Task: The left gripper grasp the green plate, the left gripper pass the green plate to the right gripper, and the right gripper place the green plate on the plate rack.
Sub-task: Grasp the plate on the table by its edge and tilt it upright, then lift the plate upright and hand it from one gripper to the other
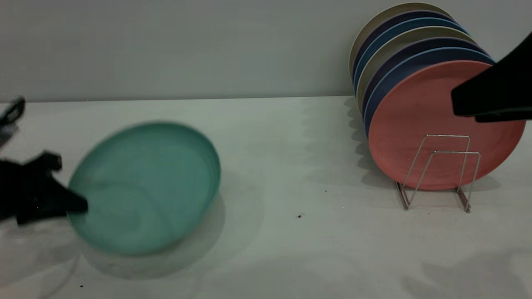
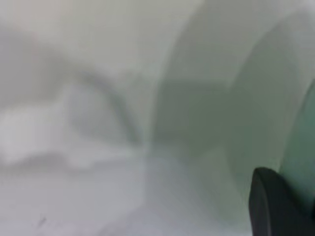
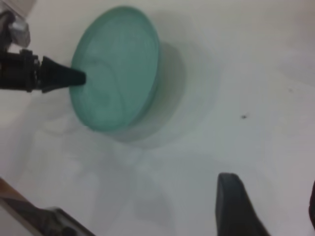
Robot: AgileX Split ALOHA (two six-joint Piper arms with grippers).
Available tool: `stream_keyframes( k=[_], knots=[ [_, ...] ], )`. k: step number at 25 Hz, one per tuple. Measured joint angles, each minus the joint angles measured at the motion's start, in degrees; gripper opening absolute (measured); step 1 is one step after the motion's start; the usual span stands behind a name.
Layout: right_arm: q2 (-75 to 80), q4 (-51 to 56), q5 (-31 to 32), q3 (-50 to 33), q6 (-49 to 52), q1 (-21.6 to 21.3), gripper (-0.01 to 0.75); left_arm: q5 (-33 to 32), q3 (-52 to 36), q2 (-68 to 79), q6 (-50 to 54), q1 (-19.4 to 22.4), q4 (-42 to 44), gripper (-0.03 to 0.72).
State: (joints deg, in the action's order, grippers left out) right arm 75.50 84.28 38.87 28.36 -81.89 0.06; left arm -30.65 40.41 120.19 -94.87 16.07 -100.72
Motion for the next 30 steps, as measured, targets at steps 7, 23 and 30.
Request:
stream_keyframes(
  k=[7, 23, 30],
  knots=[
    [8.58, 11.87, 2.09, 0.00, -10.24, 4.83, 0.384, -0.10, 0.00, -8.25, 0.64, -8.11, 1.15, 0.018],
    [26.53, 17.25, 3.05, 9.12, -15.99, 11.92, 0.384, -0.10, 0.00, -10.54, 6.92, -24.76, 0.30, 0.018],
    [27.38, 17.27, 2.91, 9.38, -15.99, 11.92, 0.344, -2.37, 0.00, -10.54, 7.66, -28.91, 0.30, 0.018]
  ],
)
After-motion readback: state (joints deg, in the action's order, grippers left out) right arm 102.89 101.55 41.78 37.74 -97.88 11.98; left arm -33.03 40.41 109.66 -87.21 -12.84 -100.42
